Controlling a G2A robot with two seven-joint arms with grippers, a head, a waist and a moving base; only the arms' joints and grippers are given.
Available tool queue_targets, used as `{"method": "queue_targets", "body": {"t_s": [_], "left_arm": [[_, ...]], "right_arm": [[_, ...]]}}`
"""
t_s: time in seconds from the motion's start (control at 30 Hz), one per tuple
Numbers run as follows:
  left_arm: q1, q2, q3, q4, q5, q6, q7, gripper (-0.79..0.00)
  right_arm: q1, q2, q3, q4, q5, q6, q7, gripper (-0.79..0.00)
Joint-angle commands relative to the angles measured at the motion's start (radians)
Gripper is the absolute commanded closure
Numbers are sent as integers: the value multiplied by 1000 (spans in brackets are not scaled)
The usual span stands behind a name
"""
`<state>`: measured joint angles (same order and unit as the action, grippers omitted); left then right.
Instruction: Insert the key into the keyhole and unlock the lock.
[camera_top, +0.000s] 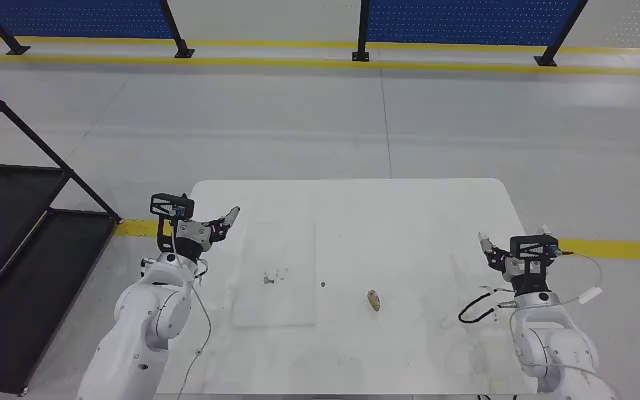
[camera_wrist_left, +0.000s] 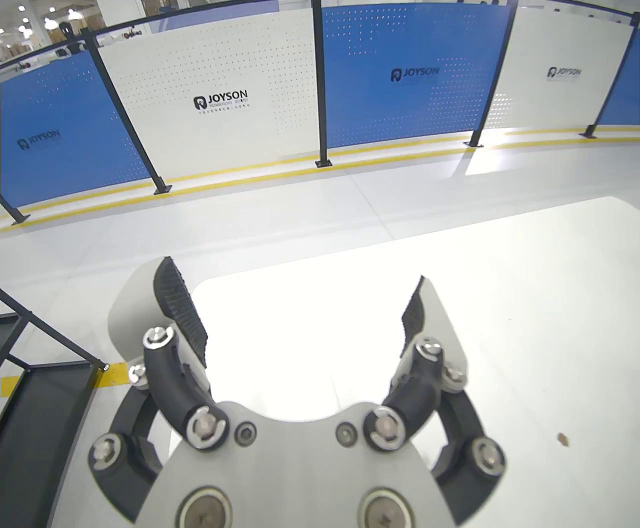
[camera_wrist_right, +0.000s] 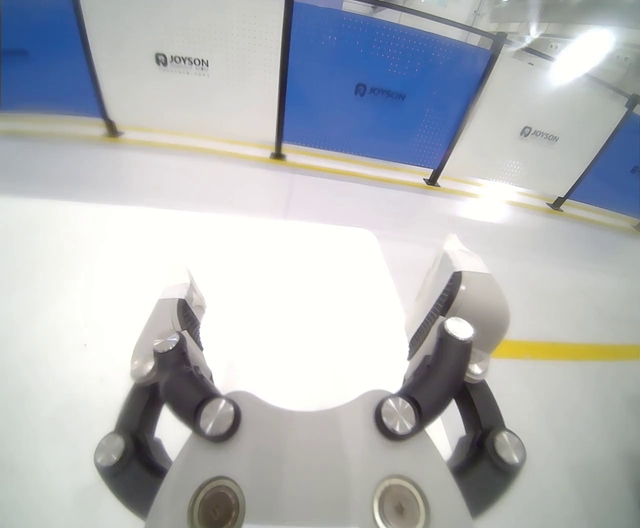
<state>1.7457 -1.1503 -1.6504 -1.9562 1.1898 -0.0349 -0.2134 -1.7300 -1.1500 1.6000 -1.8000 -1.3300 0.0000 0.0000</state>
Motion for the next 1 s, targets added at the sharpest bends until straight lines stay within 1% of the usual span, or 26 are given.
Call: {"method": "queue_targets", "body": {"t_s": [0.0, 0.1, 0.17, 0.27, 0.3, 0.37, 0.47, 0.53, 0.63, 0.7, 0.77, 0.9, 0.97], "left_arm": [[11, -1, 0, -50, -31, 21, -98, -785], [17, -3, 1, -119, -69, 61, -240, -785], [13, -3, 10, -158, -113, 74, -357, -785], [-12, -3, 2, -199, -203, 117, -532, -785], [-25, -3, 1, -209, -221, 134, -575, -785], [-45, -3, 6, -216, -247, 193, -670, -785], [-72, -4, 30, -224, -219, 308, -805, -785], [-98, -4, 56, -231, -209, 359, -902, -785], [-133, -6, 74, -220, -274, 404, -992, -785], [-153, -8, 78, -196, -354, 418, -1052, -785], [-163, -7, 82, -157, -396, 435, -1094, -785], [-179, -7, 98, -104, -446, 449, -1127, -785], [-180, -6, 108, -91, -441, 442, -1121, -785]], "right_arm": [[0, 0, 0, 0, 0, 0, 0, -785], [0, 0, 0, 0, 0, 0, 0, -785], [0, 0, 0, 0, 0, 0, 0, -785], [0, 0, 0, 0, 0, 0, 0, -785], [0, 0, 0, 0, 0, 0, 0, -785], [0, 0, 0, 0, 0, 0, 0, -785], [0, 0, 0, 0, 0, 0, 0, -785], [0, 0, 0, 0, 0, 0, 0, -785], [0, 0, 0, 0, 0, 0, 0, -785], [0, 0, 0, 0, 0, 0, 0, -785], [0, 0, 0, 0, 0, 0, 0, -785], [0, 0, 0, 0, 0, 0, 0, -785], [0, 0, 0, 0, 0, 0, 0, -785]]}}
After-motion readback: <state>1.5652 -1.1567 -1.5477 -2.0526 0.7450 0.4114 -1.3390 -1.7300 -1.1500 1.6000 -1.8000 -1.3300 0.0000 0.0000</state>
